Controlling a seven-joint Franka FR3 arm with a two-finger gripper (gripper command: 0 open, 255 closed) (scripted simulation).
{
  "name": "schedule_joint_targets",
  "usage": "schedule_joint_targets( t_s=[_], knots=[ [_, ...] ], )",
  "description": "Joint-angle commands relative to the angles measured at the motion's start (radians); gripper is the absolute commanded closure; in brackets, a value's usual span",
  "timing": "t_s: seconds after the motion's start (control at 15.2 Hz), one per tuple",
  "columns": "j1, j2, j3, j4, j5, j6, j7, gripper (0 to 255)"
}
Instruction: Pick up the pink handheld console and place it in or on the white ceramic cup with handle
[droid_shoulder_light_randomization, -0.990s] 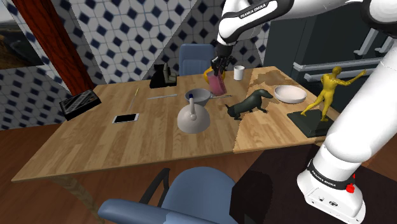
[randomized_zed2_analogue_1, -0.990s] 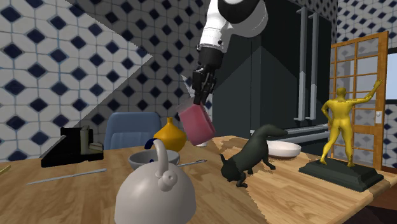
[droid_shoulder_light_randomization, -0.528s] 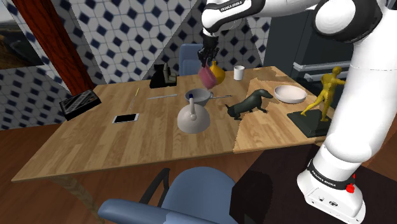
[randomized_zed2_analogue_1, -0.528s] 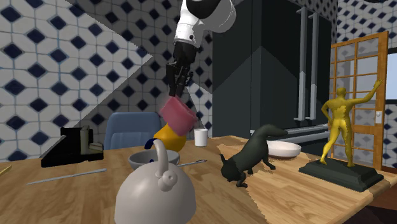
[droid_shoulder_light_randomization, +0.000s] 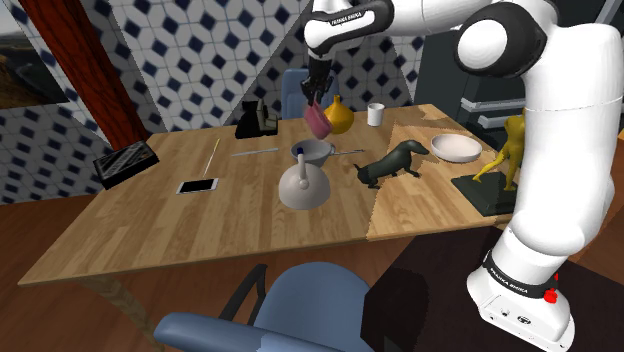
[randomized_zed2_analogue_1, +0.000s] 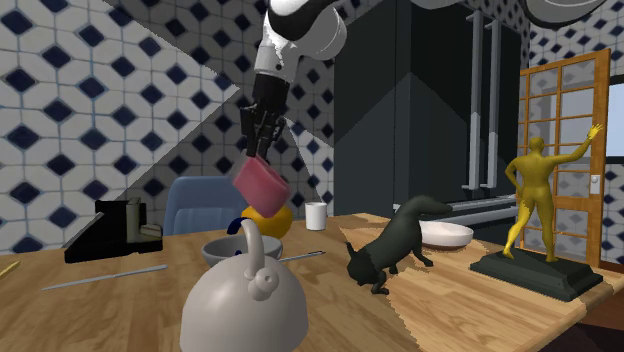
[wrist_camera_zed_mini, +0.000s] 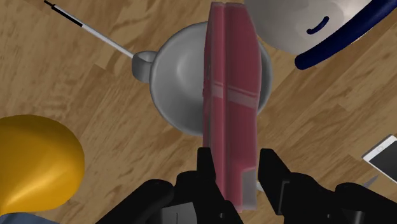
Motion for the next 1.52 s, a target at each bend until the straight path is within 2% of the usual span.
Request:
schedule_joint_targets(
  t_s=[0.0, 1.06, 1.45],
  knots=[
    [0.000, 0.000, 0.000, -0.025, 0.001, 0.026, -0.002, 255],
    [0.000, 0.043, 0.002, -0.183, 0.007, 0.226, -0.012, 255],
    [0.000, 0.043, 0.002, -0.183, 0.007, 0.226, -0.012, 255]
  ],
)
